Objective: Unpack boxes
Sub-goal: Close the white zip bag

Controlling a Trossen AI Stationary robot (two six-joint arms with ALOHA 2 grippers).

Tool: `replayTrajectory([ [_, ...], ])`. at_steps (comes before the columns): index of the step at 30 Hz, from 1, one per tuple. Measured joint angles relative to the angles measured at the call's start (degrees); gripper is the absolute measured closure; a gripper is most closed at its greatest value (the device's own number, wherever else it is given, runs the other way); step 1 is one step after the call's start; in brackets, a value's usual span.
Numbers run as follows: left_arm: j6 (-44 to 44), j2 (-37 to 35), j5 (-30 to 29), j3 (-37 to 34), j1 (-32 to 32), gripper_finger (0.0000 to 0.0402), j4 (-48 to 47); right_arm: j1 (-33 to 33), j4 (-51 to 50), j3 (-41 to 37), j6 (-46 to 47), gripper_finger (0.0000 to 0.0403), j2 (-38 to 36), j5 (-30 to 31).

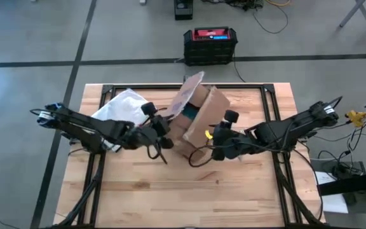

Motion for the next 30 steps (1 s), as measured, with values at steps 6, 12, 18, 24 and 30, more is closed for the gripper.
replayTrajectory([
  [6, 11.72, -4.23, 17.6, -1.35, 4.27, 0.0401, 11.14, -2.39, 7.11, 1.52, -17.09, 0.0327, 1.09, -0.11],
  [12, 10.65, -4.59, 33.96, -3.01, 13.61, 0.0401, 15.39, -8.35, 6.11, 1.52, -19.94, 0.0395, 1.01, -7.43],
  [18, 11.03, -3.13, 45.12, -4.9, 19.04, 0.0401, 20.61, -13.72, 2.41, 1.41, -22.89, 0.0401, 2.86, -11.11],
  [24, 14.46, -3.83, 52.18, -4.24, 23.24, 0.0401, 23.16, -18.1, 0.73, 1.87, -28.26, 0.0402, 3.1, -14.93],
  [30, 12.38, -3.62, 52.94, -3.78, 28.75, 0.0401, 27.28, -19.36, -2.25, 5.42, -26.03, 0.0403, 2.86, -27.36],
])
